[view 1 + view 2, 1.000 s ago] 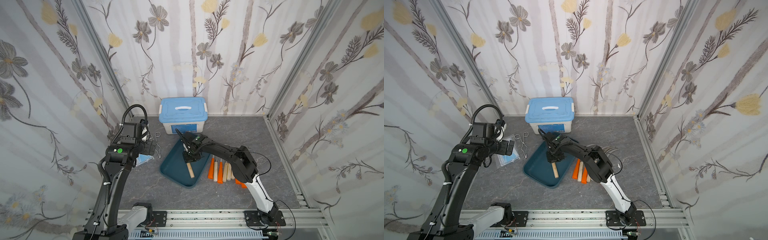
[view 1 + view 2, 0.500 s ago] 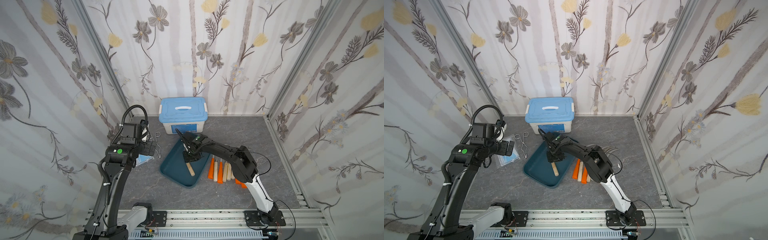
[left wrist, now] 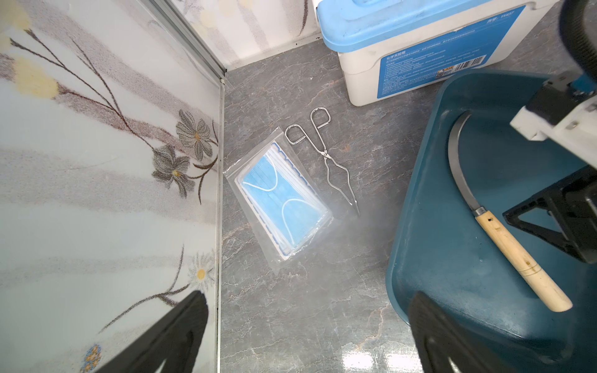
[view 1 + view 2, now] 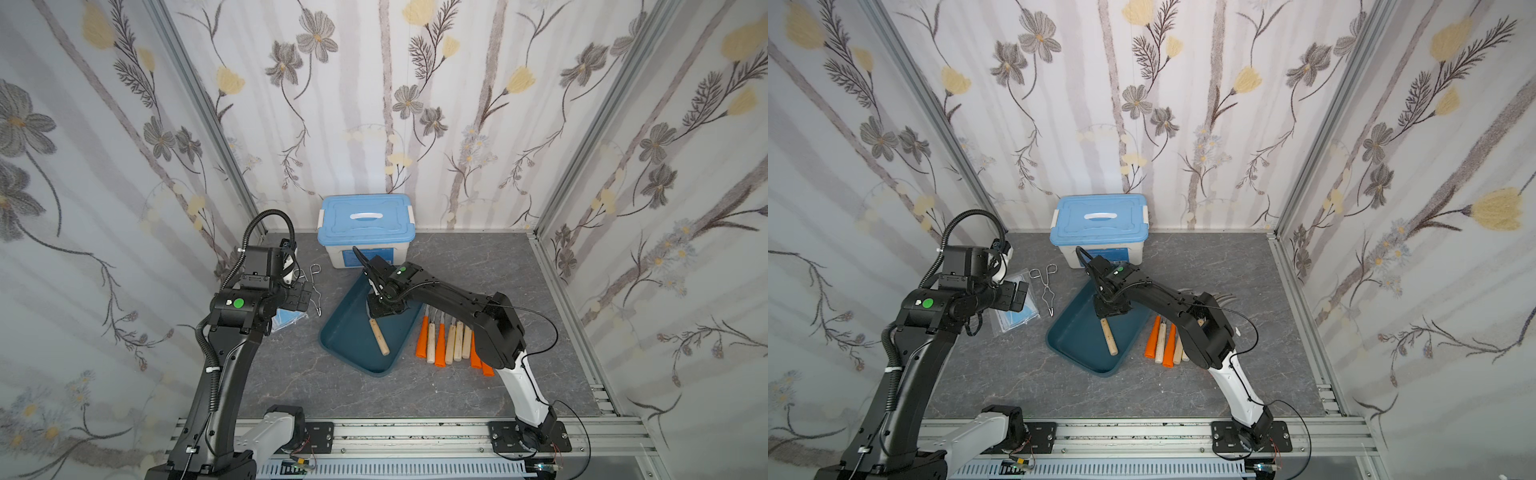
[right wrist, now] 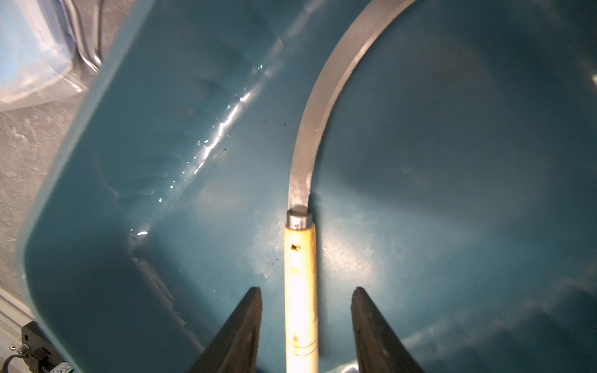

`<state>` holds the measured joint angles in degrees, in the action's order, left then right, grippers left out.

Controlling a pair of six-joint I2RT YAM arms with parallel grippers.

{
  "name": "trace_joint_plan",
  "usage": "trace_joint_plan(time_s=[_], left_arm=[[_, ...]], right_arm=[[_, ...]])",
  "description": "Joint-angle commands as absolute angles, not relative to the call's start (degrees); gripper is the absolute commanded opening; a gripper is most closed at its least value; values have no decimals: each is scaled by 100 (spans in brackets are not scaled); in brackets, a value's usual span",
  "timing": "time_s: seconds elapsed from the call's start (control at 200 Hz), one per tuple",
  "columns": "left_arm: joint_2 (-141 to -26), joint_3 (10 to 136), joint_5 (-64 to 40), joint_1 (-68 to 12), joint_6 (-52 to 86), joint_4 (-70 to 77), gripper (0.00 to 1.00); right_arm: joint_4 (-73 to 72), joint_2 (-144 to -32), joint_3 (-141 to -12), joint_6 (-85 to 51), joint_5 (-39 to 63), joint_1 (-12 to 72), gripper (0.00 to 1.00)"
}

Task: Put small sickles into storage boxes
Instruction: Place the sickle in the storage box.

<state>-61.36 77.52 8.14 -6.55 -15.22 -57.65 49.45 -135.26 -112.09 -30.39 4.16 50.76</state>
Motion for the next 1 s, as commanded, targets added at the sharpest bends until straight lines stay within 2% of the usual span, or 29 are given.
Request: trace_joint_plan(time_s=[0.0,0.4,0.869,0.914,0.954,0.974,0.989,0.999], left_arm=[[-6117,7783,822,-650,-1608,-5706,100],[-6052,7832,799,-653,-1635,-5687,100],[-5783,7555,847,-659,-1826,-5790,100],[-5811,7574,860,-659,-1828,-5762,100],[-5842,7600,861,-659,-1808,-5744,100],[-5867,7617,855,-664,-1796,-5740,100],[-5889,7632,853,-662,-1781,-5732,100],[-5906,7641,853,-660,-1766,-5731,100]], right_arm=[[4915,-13245,-11242,-3095,168,5047,48],[4984,-11944,-10557,-3174,-207,4937,47],[3666,-9194,-7622,-4935,-161,4791,47],[3611,-8896,-7465,-5068,-233,4752,53],[3545,-8721,-7268,-5230,-263,4717,65],[3478,-8627,-7145,-5297,-251,4705,75],[3399,-8556,-7059,-5330,-229,4698,92],[3348,-8498,-6979,-5354,-204,4690,98]])
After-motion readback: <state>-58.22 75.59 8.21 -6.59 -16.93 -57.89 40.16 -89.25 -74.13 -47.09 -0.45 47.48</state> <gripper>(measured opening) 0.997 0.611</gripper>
